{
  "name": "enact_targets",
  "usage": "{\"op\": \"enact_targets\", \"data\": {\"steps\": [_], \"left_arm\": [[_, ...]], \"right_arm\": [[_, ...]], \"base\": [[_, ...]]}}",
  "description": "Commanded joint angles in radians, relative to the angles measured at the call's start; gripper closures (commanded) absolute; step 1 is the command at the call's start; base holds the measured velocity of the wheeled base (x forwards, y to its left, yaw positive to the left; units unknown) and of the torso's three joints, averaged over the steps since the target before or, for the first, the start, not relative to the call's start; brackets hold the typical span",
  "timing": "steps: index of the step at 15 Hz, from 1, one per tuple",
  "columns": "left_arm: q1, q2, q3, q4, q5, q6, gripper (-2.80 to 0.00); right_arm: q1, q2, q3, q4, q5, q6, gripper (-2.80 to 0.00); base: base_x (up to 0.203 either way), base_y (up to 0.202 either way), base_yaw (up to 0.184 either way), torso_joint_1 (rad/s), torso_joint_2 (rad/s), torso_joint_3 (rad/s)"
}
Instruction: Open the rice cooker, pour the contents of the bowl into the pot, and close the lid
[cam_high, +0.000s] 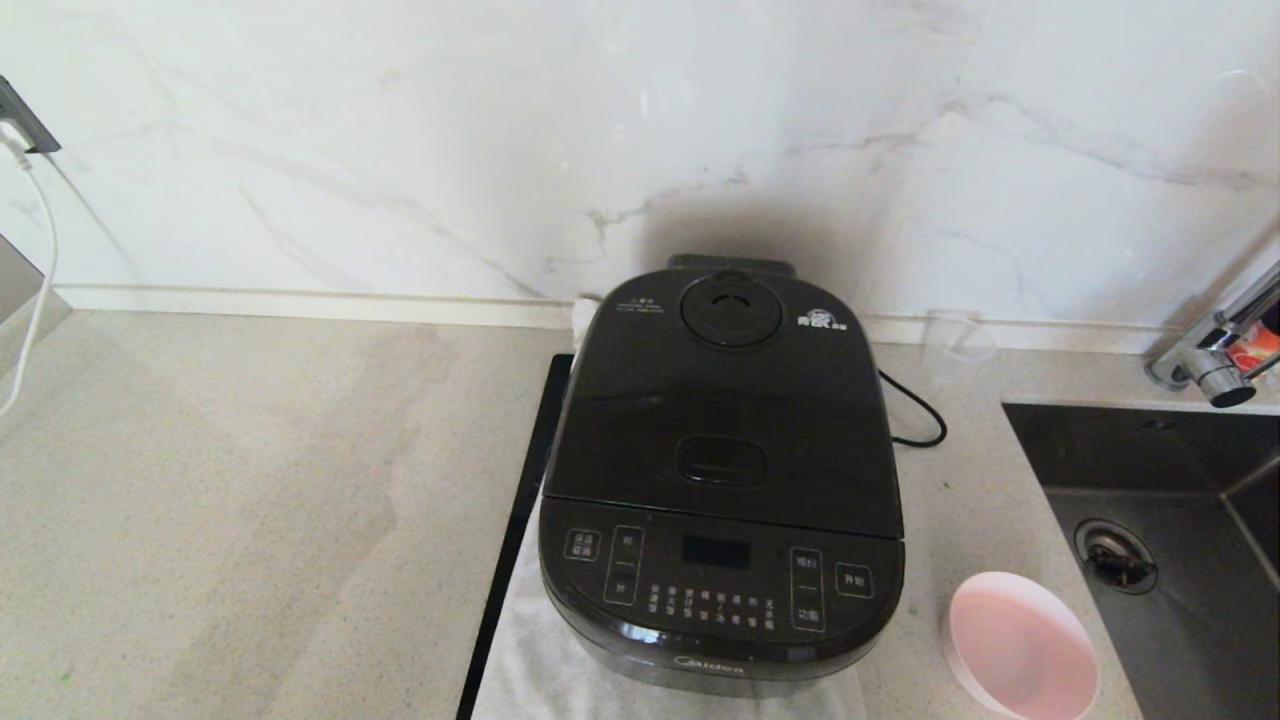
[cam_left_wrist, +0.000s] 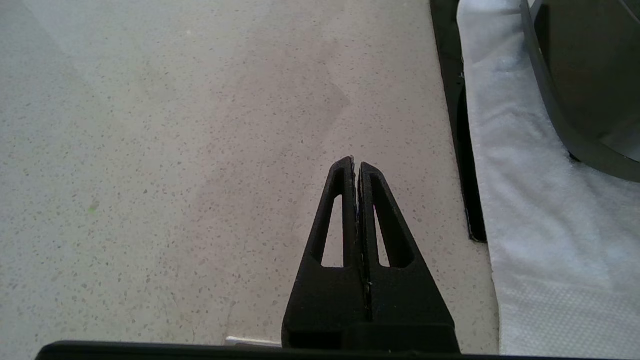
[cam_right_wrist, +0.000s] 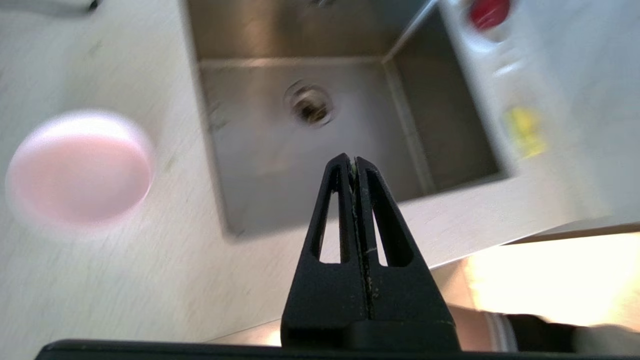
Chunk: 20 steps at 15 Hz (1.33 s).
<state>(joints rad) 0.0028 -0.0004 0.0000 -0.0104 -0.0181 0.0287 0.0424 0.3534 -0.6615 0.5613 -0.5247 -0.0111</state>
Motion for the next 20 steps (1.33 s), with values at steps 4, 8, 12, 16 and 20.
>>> {"op": "enact_targets", "data": {"steps": [4,8,12,16,20], "left_arm": [[0.000,0.000,0.009,0.000,0.001,0.000,0.00],[0.000,0.000,0.009,0.000,0.000,0.000,0.00],[0.000,0.000,0.009,0.000,0.001,0.000,0.00],[0.000,0.000,0.009,0.000,0.000,-0.001,0.00],[0.000,0.000,0.009,0.000,0.000,0.000,0.00]], "right_arm": [[-0.048,-0.351,0.373,-0.038,0.290,0.009,0.00],[-0.048,-0.352,0.527,-0.220,0.559,-0.042,0.00],[-0.048,-0.352,0.626,-0.488,0.562,-0.101,0.00],[-0.047,-0.349,0.661,-0.554,0.559,-0.079,0.00],[-0.047,-0.349,0.660,-0.552,0.558,-0.078,0.00]], "base": [[0.000,0.000,0.000,0.000,0.00,0.000],[0.000,0.000,0.000,0.000,0.00,0.000],[0.000,0.000,0.000,0.000,0.00,0.000],[0.000,0.000,0.000,0.000,0.00,0.000],[0.000,0.000,0.000,0.000,0.00,0.000]]}}
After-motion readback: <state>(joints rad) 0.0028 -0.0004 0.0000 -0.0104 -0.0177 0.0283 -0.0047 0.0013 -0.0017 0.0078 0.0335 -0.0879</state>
